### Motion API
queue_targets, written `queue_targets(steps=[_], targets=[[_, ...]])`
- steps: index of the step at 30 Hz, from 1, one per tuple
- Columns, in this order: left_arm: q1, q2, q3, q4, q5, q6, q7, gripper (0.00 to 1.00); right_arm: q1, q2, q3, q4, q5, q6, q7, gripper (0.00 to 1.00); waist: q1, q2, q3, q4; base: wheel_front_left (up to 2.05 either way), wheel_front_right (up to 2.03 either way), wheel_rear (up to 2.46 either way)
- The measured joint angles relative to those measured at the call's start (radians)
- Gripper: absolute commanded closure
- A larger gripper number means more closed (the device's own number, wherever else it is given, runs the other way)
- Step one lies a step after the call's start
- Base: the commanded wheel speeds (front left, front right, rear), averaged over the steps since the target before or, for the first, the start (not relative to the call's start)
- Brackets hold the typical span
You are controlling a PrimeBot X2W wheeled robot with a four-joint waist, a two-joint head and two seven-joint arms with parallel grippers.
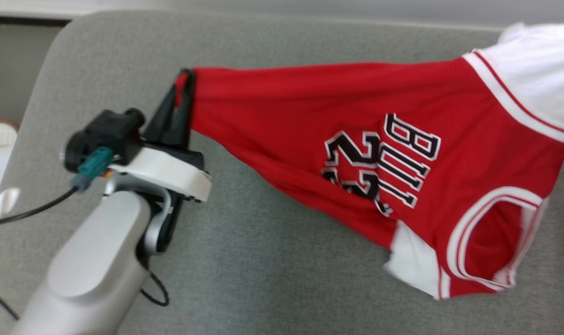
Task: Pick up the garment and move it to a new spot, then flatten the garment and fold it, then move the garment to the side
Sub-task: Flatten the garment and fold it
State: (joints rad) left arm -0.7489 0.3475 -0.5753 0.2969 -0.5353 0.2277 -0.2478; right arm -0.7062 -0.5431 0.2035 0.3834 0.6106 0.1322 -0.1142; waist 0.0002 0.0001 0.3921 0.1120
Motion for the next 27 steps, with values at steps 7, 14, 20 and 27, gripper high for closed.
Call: queue_targets(steps=[7, 14, 20, 27], targets=[[0.065, 0.136, 0.088, -0.354, 0.040, 0.103, 0.013, 1.00, 0.151, 0.026, -0.202, -0.413, -0.137, 0.000, 0.039, 1.00, -0.0001, -0.0001, -0.089, -0.056, 0.00, 0.00, 0.00], [0.094, 0.283, 0.191, -0.733, 0.104, 0.218, 0.115, 1.00, 0.238, 0.095, -0.425, -0.879, -0.258, 0.000, 0.281, 1.00, -0.0002, 0.0000, -0.163, -0.110, 0.00, 0.00, 0.00], [0.067, 0.357, 0.227, -0.947, 0.140, 0.248, 0.225, 1.00, 0.206, 0.086, -0.523, -1.041, -0.245, 0.000, 0.415, 1.00, -0.0004, 0.0000, -0.191, -0.139, 0.00, 0.00, 0.00], [-0.018, 0.291, 0.190, -0.815, 0.019, 0.179, 0.280, 1.00, 0.082, 0.042, -0.449, -0.824, -0.135, 0.000, 0.438, 1.00, -0.0003, 0.0000, -0.152, -0.141, 0.00, 0.00, 0.00]])
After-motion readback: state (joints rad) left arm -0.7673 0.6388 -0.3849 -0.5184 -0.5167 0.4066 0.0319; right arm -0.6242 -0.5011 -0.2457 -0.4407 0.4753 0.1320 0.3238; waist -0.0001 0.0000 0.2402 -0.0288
